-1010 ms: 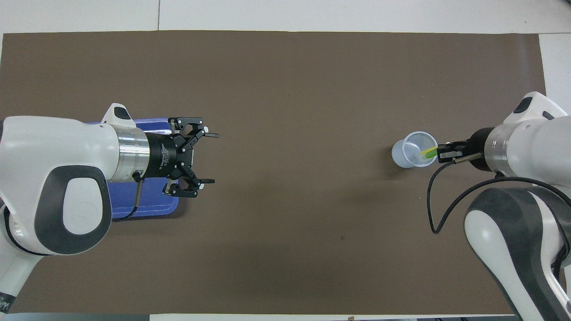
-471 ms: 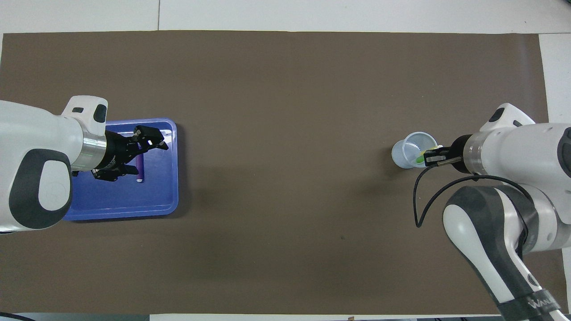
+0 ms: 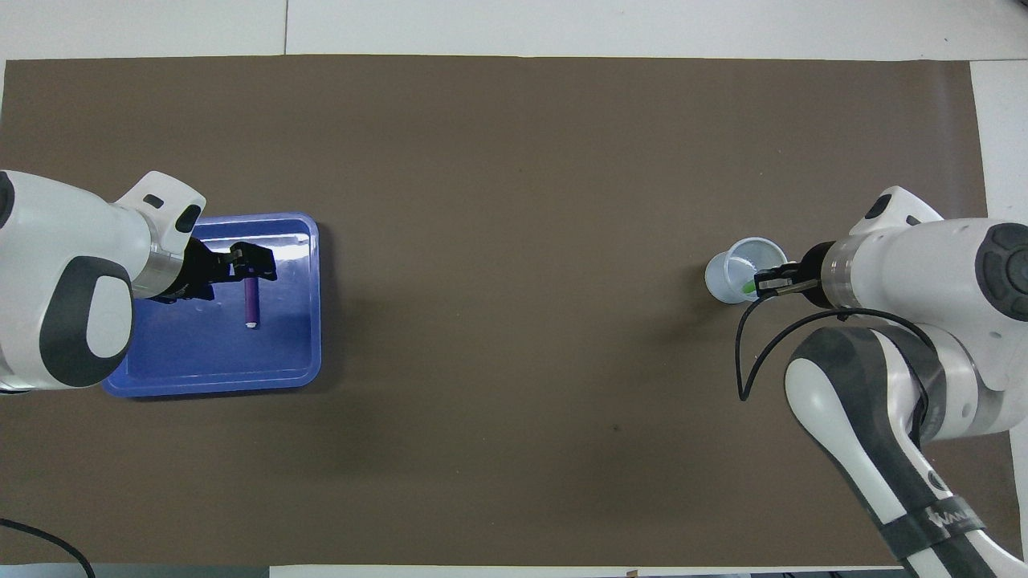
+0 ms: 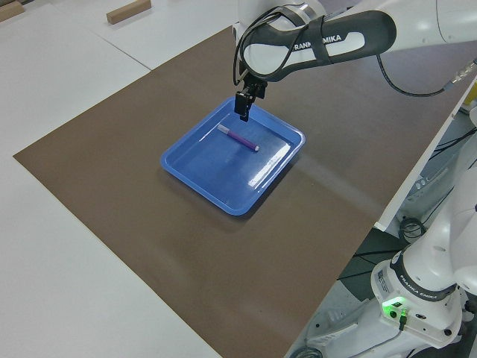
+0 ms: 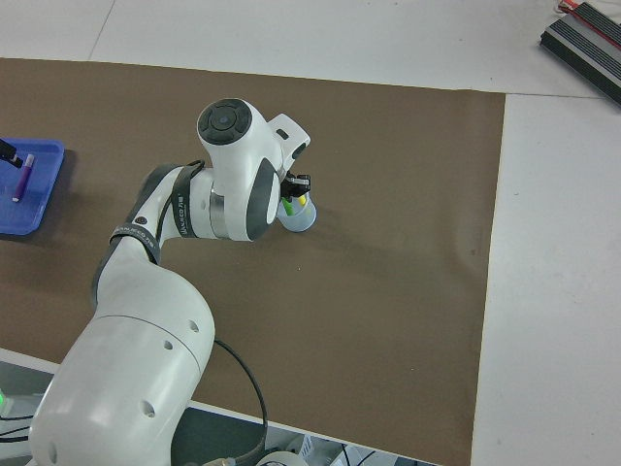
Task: Transfer and insert pens with both arms
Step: 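Insert the green pen into the cup while the left gripper grasps the purple pen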
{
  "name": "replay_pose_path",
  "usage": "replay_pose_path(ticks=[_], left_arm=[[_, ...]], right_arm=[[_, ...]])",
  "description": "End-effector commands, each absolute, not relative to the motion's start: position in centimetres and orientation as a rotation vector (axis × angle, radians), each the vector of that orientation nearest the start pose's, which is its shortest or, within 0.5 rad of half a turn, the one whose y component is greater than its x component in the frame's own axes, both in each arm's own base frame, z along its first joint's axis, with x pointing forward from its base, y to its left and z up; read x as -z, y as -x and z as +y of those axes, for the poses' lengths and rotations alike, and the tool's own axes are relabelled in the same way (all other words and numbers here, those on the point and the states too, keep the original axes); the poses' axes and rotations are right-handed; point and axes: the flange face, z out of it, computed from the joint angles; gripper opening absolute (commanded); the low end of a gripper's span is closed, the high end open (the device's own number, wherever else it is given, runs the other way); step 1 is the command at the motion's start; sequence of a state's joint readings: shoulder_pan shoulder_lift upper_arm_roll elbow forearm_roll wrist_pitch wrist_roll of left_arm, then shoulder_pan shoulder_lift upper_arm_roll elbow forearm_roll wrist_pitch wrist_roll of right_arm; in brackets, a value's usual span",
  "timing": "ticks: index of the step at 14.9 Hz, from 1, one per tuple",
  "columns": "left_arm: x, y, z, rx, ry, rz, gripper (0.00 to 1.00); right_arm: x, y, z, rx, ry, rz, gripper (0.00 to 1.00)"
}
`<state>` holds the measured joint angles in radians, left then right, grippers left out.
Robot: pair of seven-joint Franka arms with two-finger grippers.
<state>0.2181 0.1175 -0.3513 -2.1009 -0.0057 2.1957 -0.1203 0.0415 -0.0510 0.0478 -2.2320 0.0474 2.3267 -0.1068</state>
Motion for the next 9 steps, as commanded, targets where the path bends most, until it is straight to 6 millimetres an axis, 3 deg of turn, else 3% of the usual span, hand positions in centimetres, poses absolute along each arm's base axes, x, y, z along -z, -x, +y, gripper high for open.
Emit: replay_pose_path(ticks=[1,4,7,9], left_arm=[[-34.2,-56.6,-7.2,0.004,3.17,0.189,1.0],[-32.2,-57.0,-7.1,-0.007,3.082,0.345,1.0],[-31.1,-57.1,-7.1,-0.01,3.091,0.343,1.0],[-30.7,-57.0,-7.1,-0.014,3.094,0.342,0.99]], right_arm=[[-40.1,-52.9,4.5,0.235,3.1,-0.298,0.0],[-40.1,-52.9,4.5,0.235,3.1,-0.298,0.0],[-40.2,-52.9,4.6,0.237,3.1,-0.298,0.43],[-40.2,-52.9,4.7,0.237,3.1,-0.301,0.61]])
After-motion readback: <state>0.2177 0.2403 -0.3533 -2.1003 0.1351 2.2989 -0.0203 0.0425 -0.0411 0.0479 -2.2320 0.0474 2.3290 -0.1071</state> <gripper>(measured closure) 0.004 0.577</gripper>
